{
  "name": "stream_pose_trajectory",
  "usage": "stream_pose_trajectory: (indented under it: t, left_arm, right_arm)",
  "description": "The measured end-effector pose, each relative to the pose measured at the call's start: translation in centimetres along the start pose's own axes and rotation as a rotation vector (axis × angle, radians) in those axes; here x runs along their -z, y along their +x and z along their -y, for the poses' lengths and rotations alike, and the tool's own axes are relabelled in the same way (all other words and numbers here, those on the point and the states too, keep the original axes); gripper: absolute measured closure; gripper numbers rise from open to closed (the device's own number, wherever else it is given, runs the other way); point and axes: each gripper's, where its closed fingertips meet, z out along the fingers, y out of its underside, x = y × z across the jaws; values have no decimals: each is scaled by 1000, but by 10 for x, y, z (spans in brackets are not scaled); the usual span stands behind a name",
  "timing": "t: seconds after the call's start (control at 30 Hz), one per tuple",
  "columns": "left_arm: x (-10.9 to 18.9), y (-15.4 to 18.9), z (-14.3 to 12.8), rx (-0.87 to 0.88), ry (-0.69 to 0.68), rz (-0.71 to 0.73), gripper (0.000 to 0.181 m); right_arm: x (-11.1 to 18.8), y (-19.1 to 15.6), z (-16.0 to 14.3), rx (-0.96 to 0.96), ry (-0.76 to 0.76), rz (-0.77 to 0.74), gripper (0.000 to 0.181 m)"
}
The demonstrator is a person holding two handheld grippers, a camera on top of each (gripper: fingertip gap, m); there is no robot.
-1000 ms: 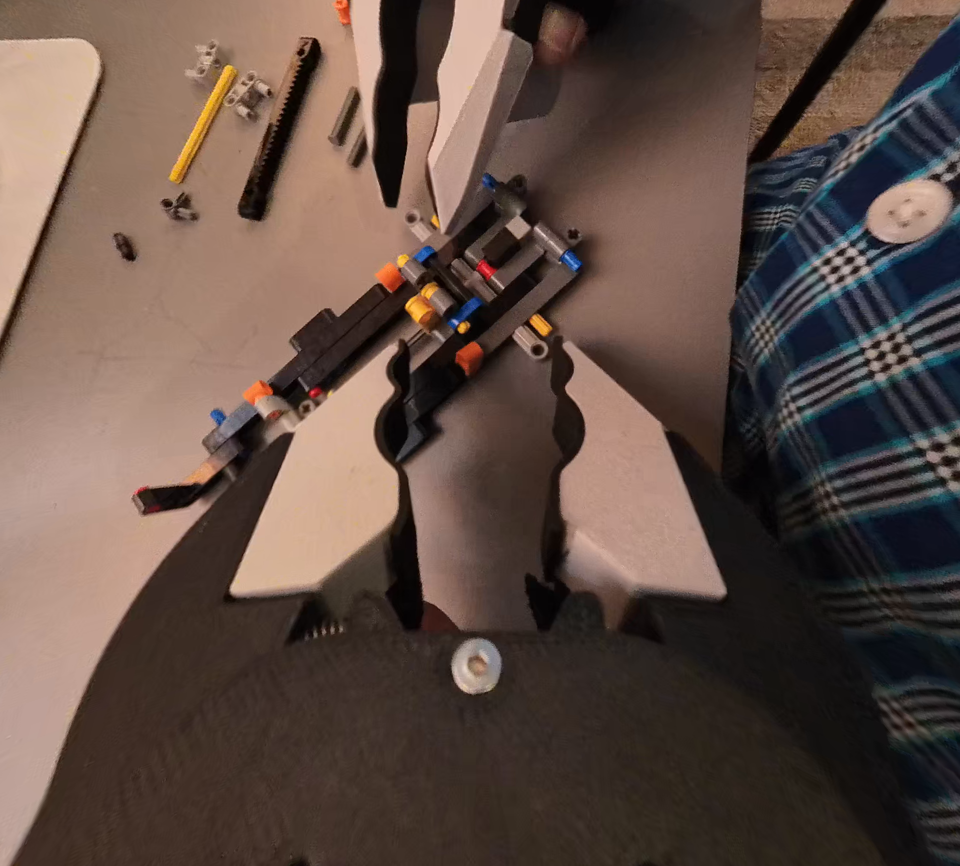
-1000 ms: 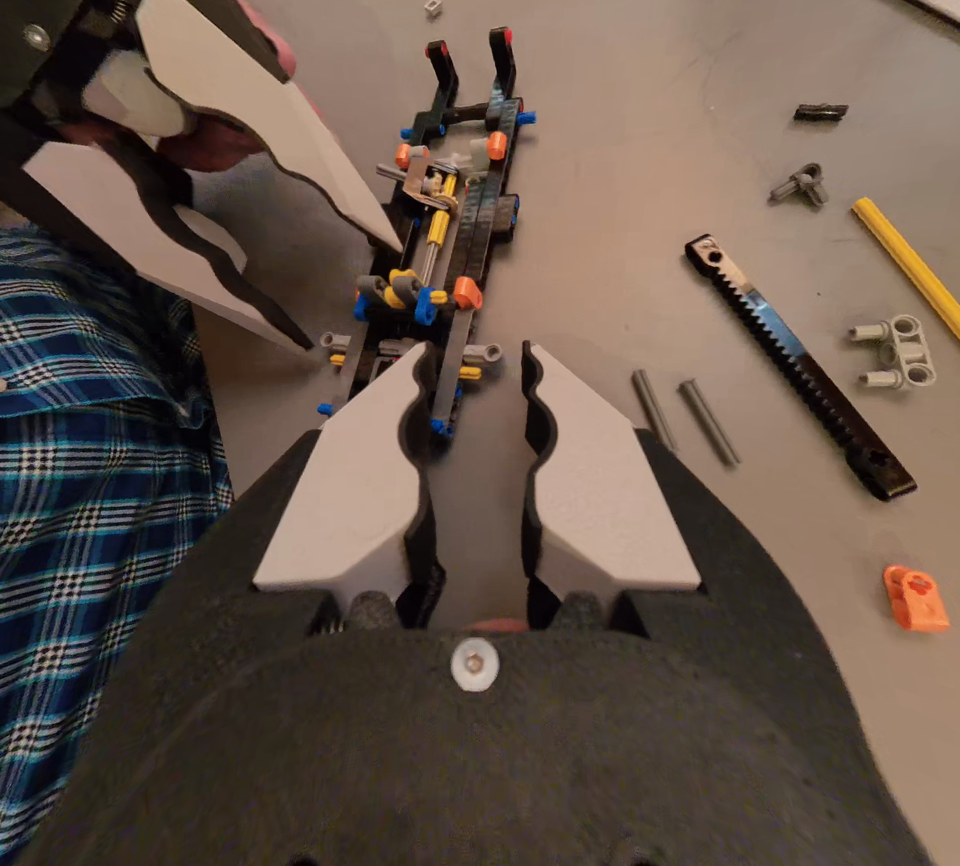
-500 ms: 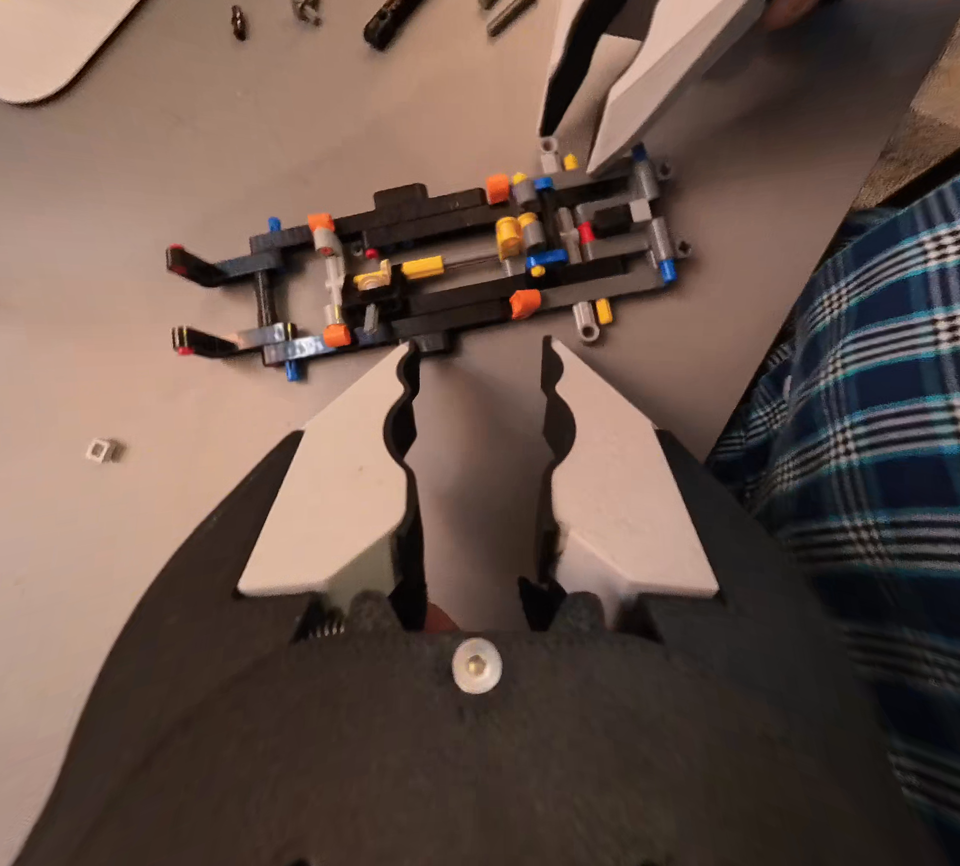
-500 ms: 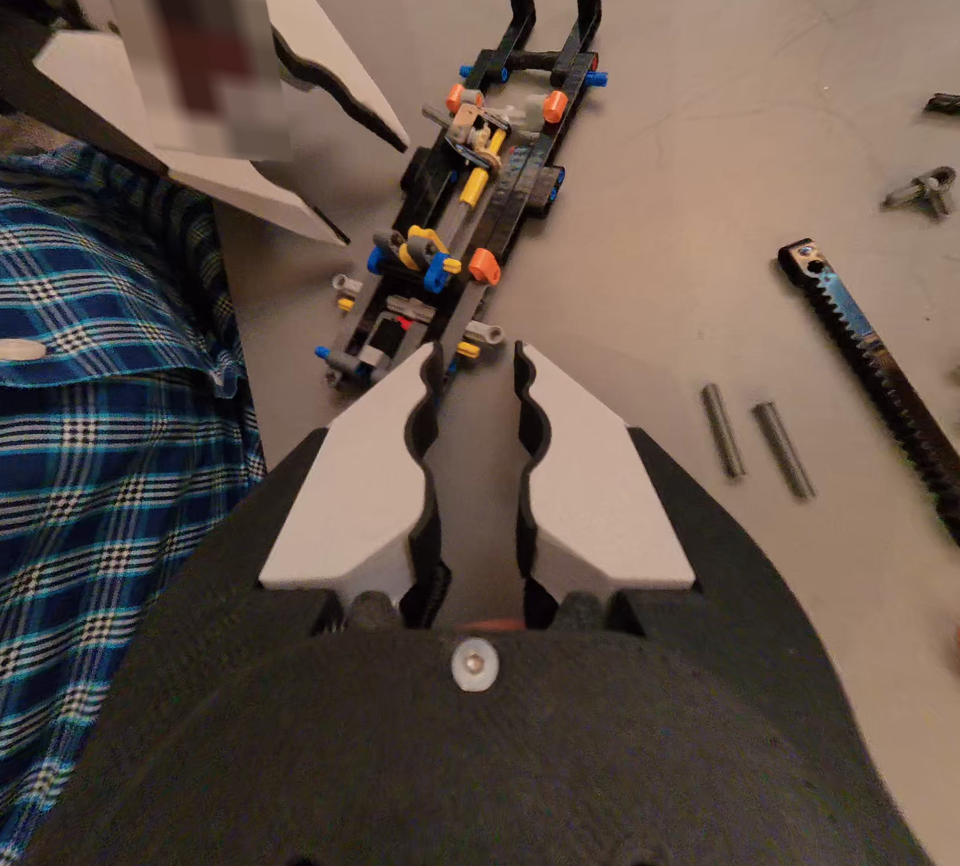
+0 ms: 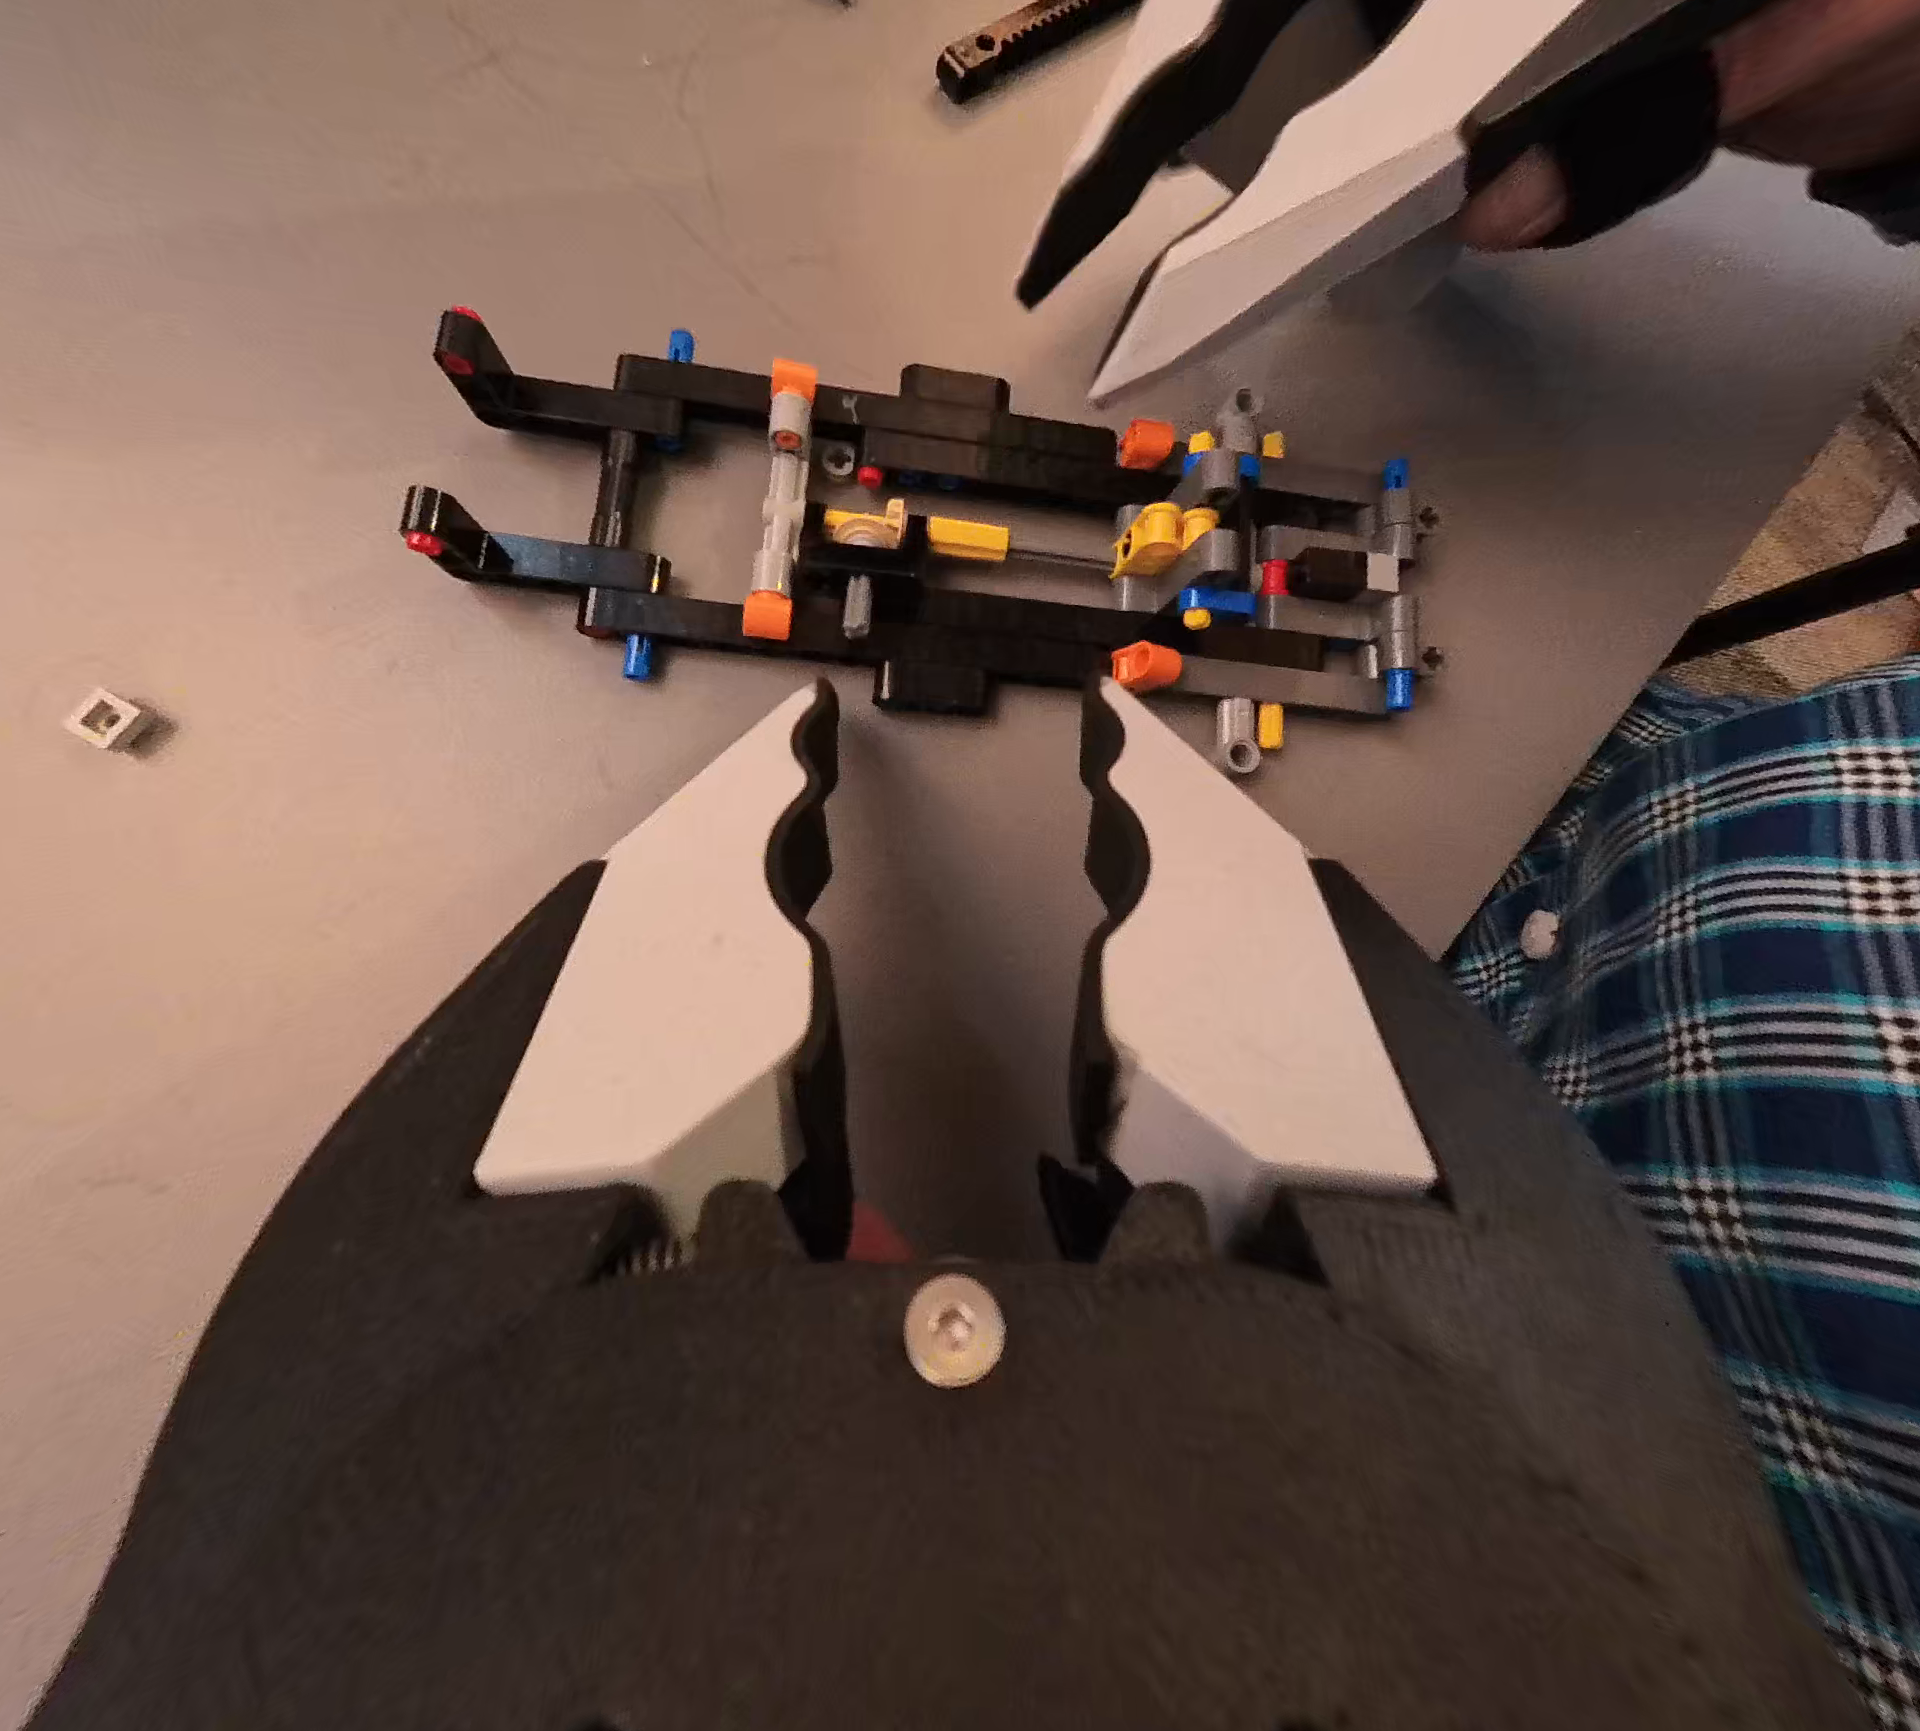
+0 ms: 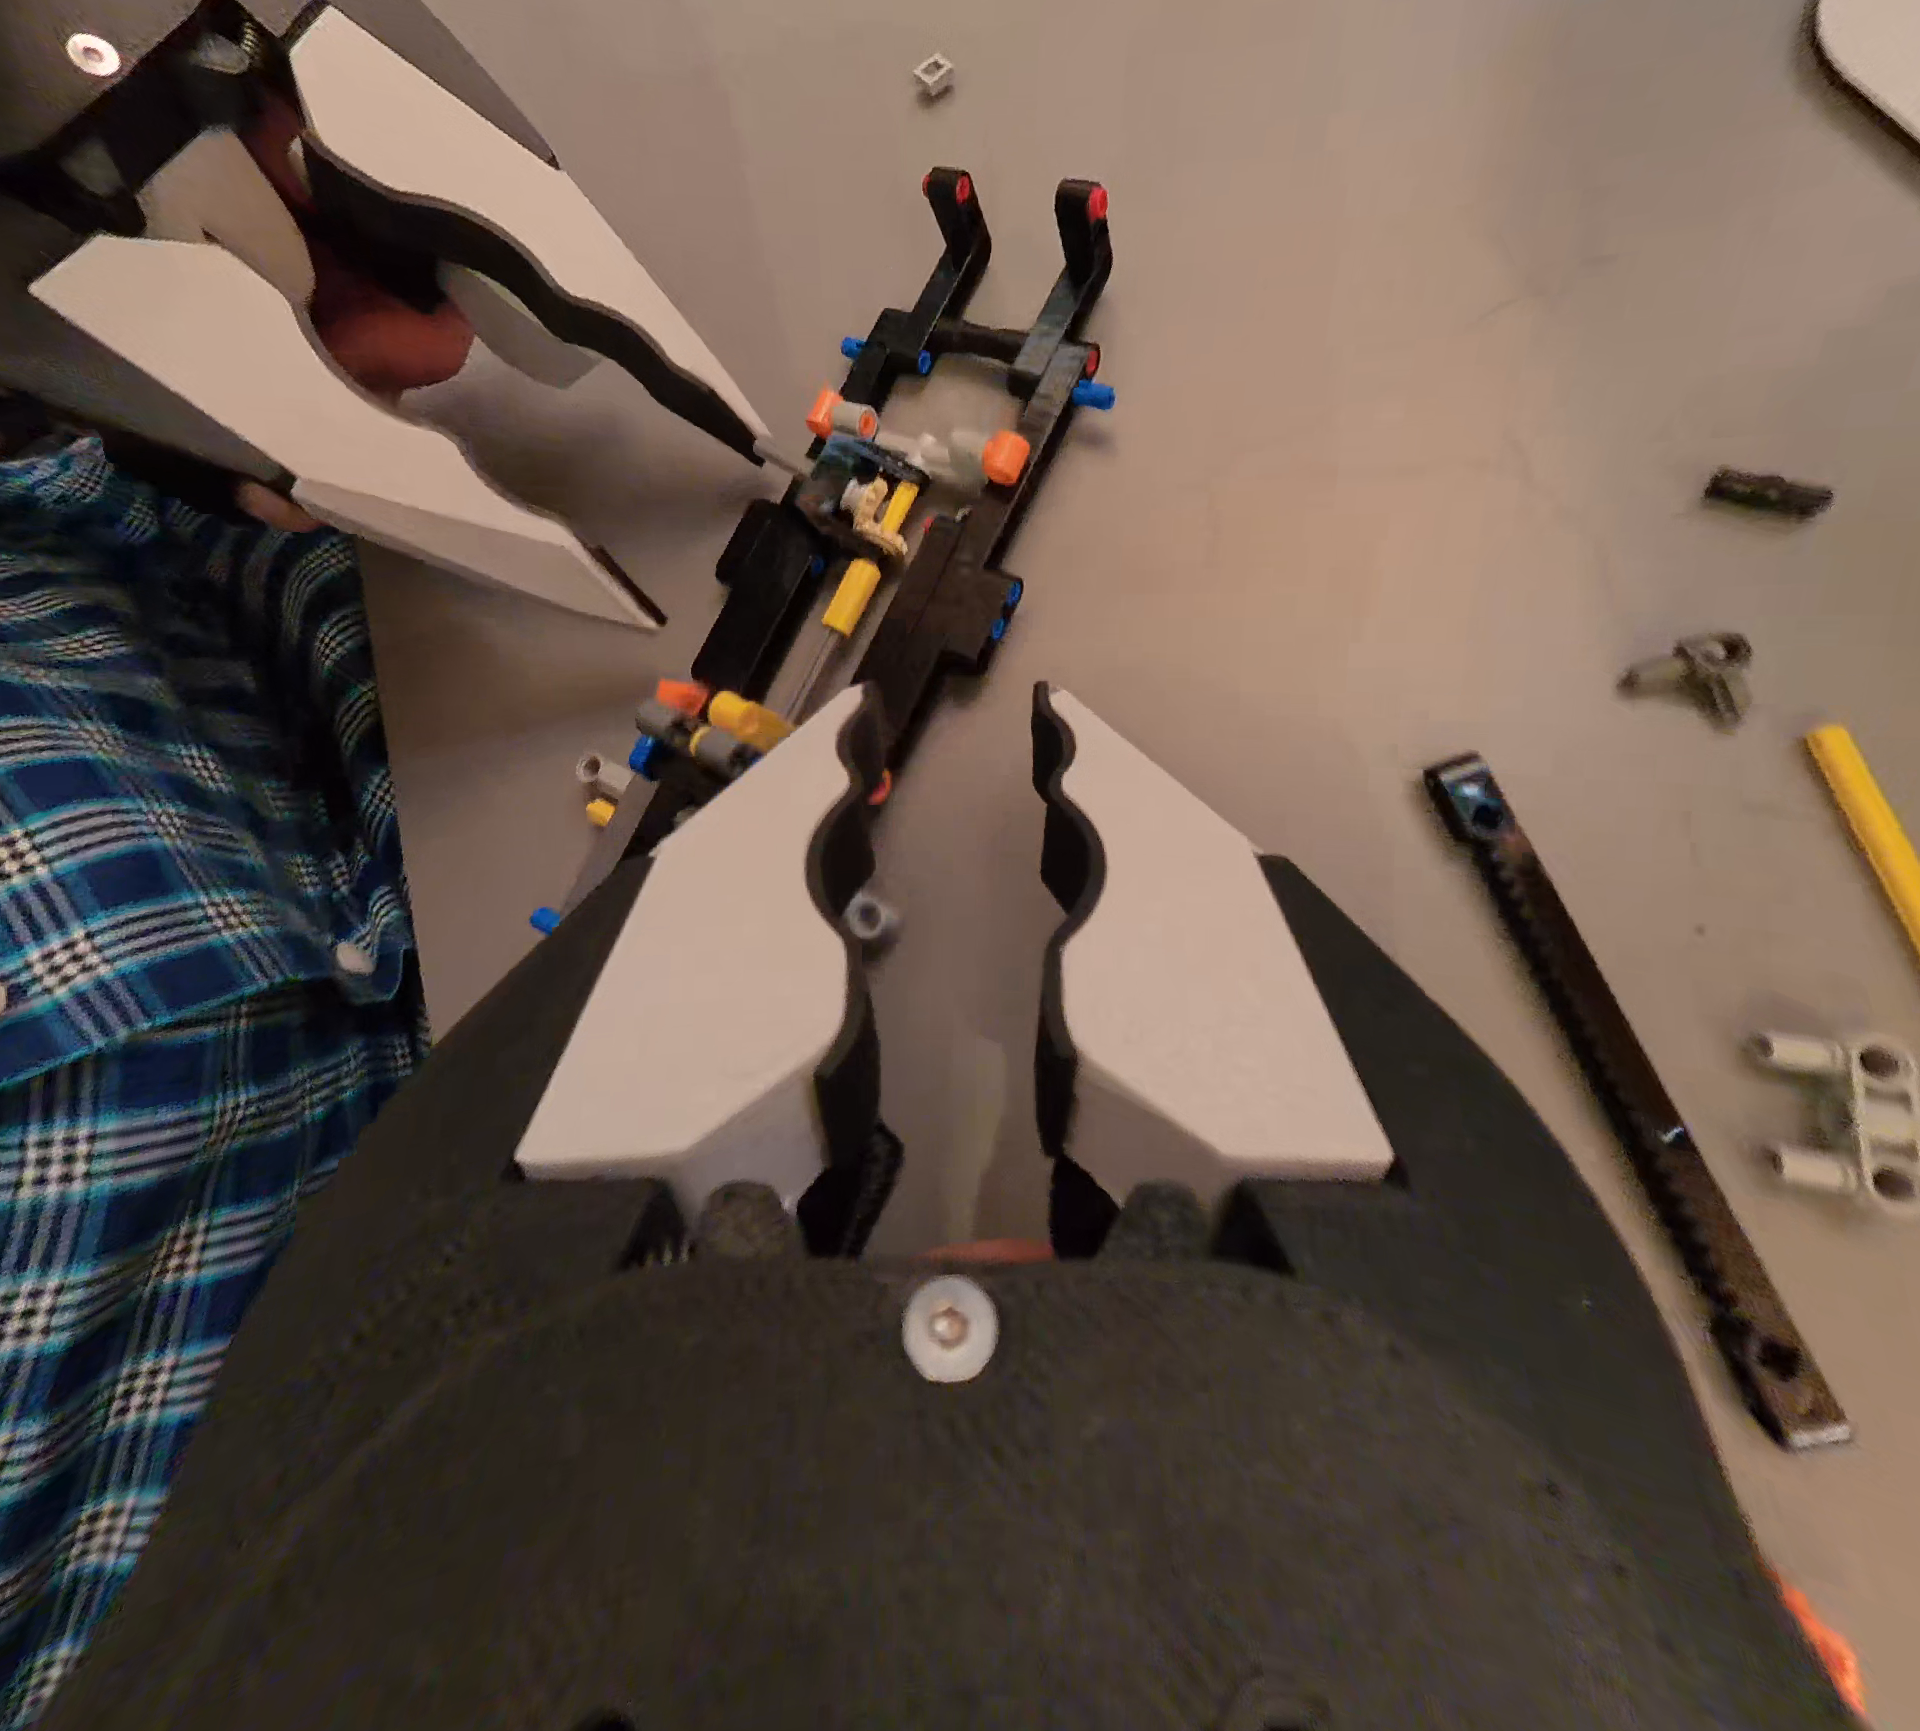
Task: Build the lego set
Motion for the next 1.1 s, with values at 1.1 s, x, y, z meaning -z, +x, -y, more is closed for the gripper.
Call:
stream_pose_trajectory:
  t: [1.1]
  left_arm:
    - [0, -13, 8, 226, 116, -23, 139]
  right_arm:
    - [-26, -10, 18, -65, 16, 111, 160]
